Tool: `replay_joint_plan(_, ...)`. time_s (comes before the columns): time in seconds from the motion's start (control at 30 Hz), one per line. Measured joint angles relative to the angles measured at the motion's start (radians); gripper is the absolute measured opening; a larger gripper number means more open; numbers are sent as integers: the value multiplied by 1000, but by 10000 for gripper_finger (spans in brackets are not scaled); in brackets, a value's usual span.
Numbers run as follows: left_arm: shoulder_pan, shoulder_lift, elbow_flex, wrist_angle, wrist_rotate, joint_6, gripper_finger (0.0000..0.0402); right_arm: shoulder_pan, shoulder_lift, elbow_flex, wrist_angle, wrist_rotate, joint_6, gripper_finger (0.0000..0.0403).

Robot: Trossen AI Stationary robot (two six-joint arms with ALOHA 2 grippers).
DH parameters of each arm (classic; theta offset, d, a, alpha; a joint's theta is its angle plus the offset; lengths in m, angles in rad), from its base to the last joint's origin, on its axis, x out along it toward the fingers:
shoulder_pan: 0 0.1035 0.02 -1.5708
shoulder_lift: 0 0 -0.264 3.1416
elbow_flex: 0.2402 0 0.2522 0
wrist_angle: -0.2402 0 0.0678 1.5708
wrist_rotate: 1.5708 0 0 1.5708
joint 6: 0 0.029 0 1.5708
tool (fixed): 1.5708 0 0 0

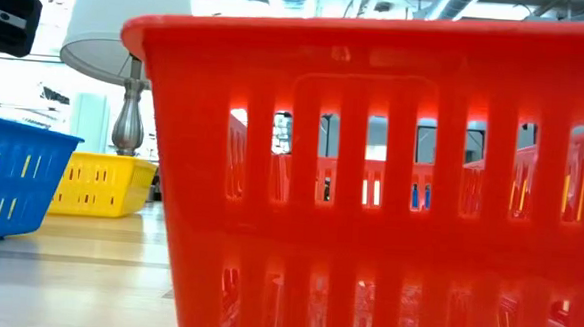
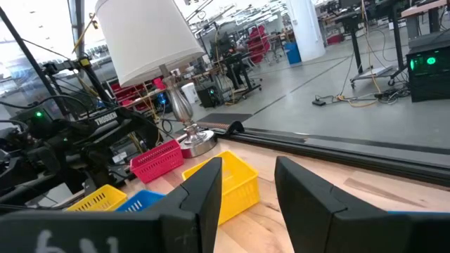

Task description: Stack baskets by color

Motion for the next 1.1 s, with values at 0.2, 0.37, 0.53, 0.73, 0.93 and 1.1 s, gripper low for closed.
replay_joint_plan(0.2, 0, 0, 0, 0, 0, 0, 185, 0, 0, 0, 0, 0, 0, 157)
replay_joint_plan(0.37, 0, 0, 0, 0, 0, 0, 185, 0, 0, 0, 0, 0, 0, 157)
replay_joint_plan(0.53, 0, 0, 0, 0, 0, 0, 185, 0, 0, 0, 0, 0, 0, 157)
replay_joint_plan(0.73, 0, 0, 0, 0, -1, 6, 185, 0, 0, 0, 0, 0, 0, 157)
replay_joint_plan(0.93, 0, 0, -5, 62, -79, 122, 185, 0, 0, 0, 0, 0, 0, 157)
replay_joint_plan(1.1, 0, 0, -5, 139, -129, 124, 185, 0, 0, 0, 0, 0, 0, 157)
